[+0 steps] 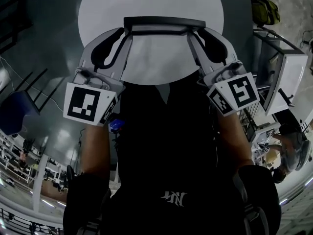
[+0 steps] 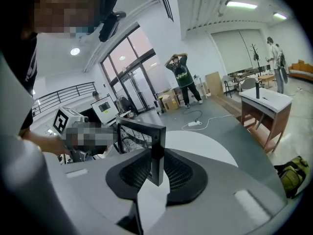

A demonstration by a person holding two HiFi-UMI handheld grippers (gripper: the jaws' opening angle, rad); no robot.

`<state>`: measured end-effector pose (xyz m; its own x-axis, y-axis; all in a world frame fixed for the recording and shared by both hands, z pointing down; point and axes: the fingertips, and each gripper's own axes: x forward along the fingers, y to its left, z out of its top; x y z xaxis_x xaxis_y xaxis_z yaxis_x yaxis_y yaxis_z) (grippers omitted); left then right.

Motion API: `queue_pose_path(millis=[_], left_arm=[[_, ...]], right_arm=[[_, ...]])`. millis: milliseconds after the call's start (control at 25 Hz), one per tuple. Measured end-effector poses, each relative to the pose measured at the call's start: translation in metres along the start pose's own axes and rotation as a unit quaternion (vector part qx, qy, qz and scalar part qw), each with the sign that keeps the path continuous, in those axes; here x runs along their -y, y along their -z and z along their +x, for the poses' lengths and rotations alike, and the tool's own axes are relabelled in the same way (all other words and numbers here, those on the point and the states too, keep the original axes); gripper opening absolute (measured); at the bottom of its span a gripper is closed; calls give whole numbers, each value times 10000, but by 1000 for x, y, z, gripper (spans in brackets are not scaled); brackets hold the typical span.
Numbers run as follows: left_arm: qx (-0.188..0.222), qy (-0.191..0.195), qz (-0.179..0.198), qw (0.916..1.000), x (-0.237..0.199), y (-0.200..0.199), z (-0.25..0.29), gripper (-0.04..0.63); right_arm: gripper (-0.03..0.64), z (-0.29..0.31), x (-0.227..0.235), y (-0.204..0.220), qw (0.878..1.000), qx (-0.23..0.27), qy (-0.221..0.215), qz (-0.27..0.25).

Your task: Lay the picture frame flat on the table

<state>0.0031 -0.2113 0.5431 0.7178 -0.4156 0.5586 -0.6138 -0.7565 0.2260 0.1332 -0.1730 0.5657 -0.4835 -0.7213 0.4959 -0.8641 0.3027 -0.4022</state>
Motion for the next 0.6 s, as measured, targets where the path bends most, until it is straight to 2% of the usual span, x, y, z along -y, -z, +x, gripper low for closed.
queue_pose_path(millis=[600], left_arm=[[-530, 11, -553, 9971, -28, 70, 52, 60]], right_arm=[[63, 48, 35, 56, 9955, -677, 29, 669]])
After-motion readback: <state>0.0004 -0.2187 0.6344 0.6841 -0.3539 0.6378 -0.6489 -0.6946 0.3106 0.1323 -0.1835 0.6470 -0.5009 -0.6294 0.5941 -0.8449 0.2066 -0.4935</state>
